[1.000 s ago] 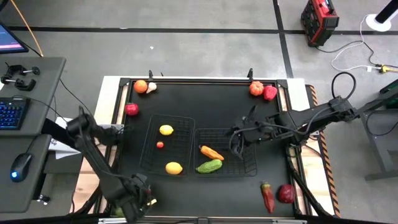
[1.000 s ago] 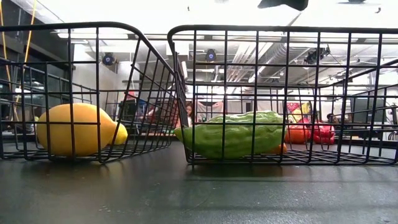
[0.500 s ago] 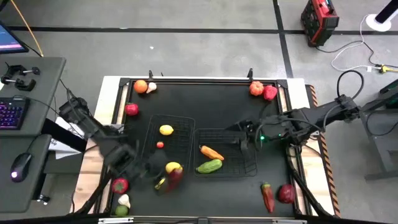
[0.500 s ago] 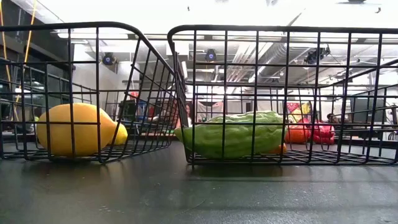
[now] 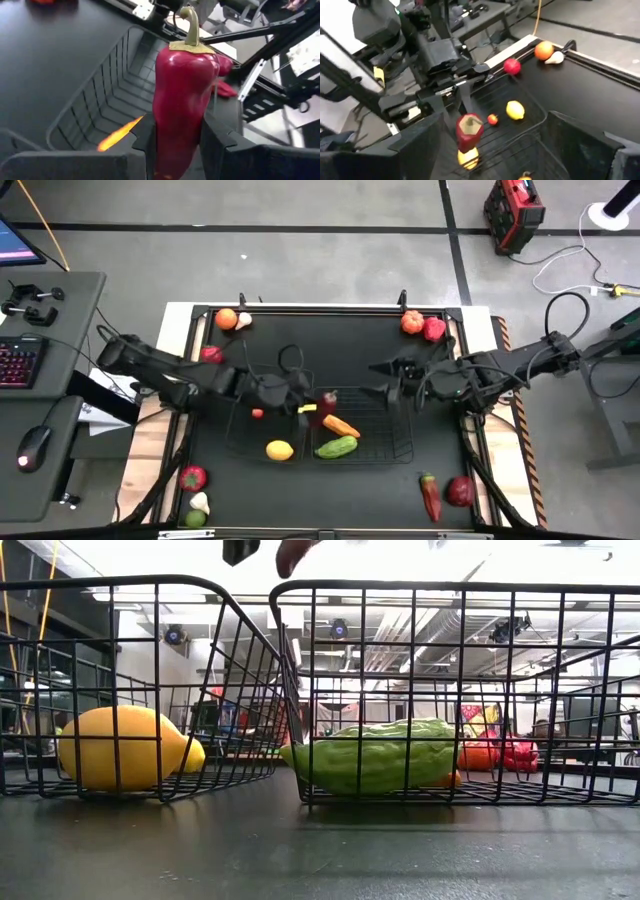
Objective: Sort produce into baskets
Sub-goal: Put the left red chili pepper into the right wire basket, then put the red chili pepper into the right wire basket
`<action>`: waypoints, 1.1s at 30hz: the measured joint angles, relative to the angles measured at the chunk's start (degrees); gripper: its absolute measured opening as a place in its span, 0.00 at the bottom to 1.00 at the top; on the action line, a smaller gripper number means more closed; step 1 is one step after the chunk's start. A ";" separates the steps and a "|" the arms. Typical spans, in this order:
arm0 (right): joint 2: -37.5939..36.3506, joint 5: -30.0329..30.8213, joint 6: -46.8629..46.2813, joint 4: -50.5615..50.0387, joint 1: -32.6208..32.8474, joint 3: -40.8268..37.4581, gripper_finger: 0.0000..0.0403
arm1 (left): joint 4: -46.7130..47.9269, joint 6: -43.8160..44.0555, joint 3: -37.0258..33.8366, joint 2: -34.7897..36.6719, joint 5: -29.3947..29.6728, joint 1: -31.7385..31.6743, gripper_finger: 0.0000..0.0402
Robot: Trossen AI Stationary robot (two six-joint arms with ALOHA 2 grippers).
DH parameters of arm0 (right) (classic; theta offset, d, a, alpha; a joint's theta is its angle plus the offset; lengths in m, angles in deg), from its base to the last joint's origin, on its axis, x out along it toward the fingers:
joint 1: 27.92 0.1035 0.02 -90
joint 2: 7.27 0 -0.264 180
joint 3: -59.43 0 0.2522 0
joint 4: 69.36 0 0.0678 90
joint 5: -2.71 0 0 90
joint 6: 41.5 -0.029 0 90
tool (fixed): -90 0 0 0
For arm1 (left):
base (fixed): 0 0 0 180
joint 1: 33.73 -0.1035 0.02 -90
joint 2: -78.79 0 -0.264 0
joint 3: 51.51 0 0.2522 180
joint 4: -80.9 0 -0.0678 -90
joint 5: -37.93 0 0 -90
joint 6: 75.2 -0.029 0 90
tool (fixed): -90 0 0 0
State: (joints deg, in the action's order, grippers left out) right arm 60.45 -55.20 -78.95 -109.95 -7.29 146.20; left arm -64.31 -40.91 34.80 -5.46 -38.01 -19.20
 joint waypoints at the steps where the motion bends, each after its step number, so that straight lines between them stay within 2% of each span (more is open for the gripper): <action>1: 0.00 0.82 0.00 0.02 0.02 0.00 0.86 | -0.97 -1.34 0.00 -0.38 -0.07 -0.34 0.21; 3: 0.00 2.27 0.01 0.15 0.02 0.00 0.86 | -2.90 -3.61 -0.04 -1.65 -0.74 -0.44 0.22; 11: 0.00 5.34 -0.02 0.69 0.00 0.00 0.86 | -13.87 -6.39 -0.07 -8.51 -4.79 -1.69 0.53; 16: 0.00 5.20 0.26 0.22 0.00 0.00 0.86 | -16.47 -3.62 -0.08 -9.74 -15.45 -5.11 0.65; 19: -0.47 2.63 -0.21 -2.60 0.00 0.00 0.86 | -15.12 -1.11 -0.09 -8.46 -21.91 -6.72 0.69; 21: -0.76 -0.39 -3.55 -6.62 0.04 0.13 0.86 | -13.12 -0.70 -0.08 -6.92 -22.63 -6.70 0.70; 25: -0.20 -8.63 -11.64 -19.95 2.51 -0.07 0.86 | -12.04 -1.59 -0.33 -3.47 -16.62 -4.16 0.70; 28: -0.16 -13.38 -17.34 -29.71 7.17 -0.79 0.86 | -12.39 -1.75 -1.44 0.24 -8.08 -2.18 0.70; 31: -1.03 -16.08 -24.06 -38.81 13.58 -0.79 0.86 | -12.34 -0.59 -2.43 4.00 1.54 -0.94 0.70; 33: -2.47 -16.24 -31.53 -45.47 18.46 -0.79 0.86 | -11.66 -0.06 -2.56 6.17 5.65 -0.82 0.70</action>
State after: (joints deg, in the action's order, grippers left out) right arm 57.99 -71.44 -110.48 -155.41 11.16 145.41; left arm -75.97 -40.97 32.25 0.71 -32.36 -20.03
